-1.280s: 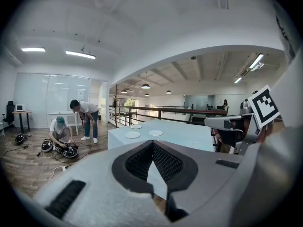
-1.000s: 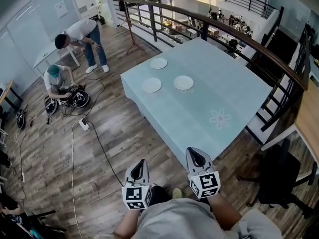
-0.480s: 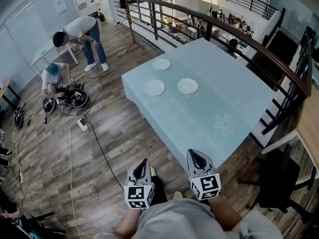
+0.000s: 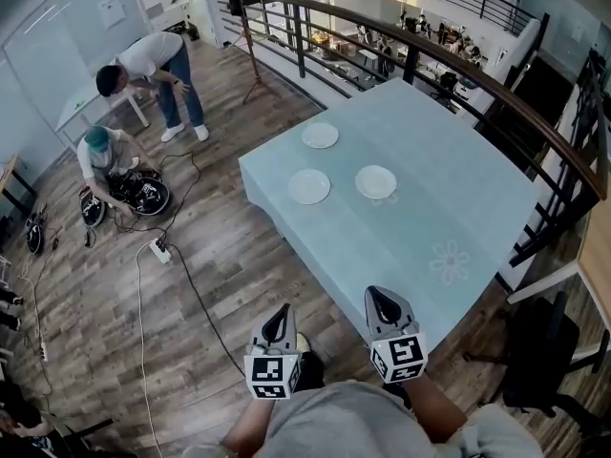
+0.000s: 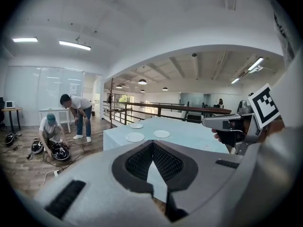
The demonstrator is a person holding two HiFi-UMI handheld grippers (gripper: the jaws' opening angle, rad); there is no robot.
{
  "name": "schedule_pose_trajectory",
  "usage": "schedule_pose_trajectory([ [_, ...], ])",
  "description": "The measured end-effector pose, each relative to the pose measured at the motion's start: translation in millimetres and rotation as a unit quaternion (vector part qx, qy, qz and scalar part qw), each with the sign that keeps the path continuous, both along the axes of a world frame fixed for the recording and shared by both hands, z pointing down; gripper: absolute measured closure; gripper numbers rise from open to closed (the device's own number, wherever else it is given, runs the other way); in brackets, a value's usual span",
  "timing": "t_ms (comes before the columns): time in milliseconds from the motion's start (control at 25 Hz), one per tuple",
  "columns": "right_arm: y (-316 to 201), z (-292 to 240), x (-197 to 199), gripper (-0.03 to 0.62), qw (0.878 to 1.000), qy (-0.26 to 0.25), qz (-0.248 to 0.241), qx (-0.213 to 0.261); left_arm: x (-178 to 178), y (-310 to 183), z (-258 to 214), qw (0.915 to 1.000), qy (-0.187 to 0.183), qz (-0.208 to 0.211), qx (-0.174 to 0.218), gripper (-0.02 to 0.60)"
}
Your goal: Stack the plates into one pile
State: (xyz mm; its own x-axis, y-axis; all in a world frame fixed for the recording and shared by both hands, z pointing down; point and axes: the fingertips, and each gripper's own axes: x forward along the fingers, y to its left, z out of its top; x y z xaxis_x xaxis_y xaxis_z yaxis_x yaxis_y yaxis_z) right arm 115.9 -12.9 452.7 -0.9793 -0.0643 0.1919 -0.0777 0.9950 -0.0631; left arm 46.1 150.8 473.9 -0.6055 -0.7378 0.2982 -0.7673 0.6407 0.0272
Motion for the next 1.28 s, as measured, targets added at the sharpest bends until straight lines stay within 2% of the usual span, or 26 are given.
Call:
schedule_pose_trajectory([
  [280,0.8,-5.6,-52.3,0.568,1.000,0.002,0.011,0.006,-59.2,0.9,-5.8,0.9999,0.001,0.009,0.004,0.565],
  [720,8.8,-1.6,-103.9,0.568,0.999,0.016,0.030,0.020,-122.8,16.9,-2.1,0.9999,0.004,0.016,0.004,0.565],
  [1280,27.9,-10.1,-146.1,0.568,0.997,0.016,0.052,0.051,-176.5,39.3,-5.0,0.9991,-0.005,0.038,0.017,0.565],
])
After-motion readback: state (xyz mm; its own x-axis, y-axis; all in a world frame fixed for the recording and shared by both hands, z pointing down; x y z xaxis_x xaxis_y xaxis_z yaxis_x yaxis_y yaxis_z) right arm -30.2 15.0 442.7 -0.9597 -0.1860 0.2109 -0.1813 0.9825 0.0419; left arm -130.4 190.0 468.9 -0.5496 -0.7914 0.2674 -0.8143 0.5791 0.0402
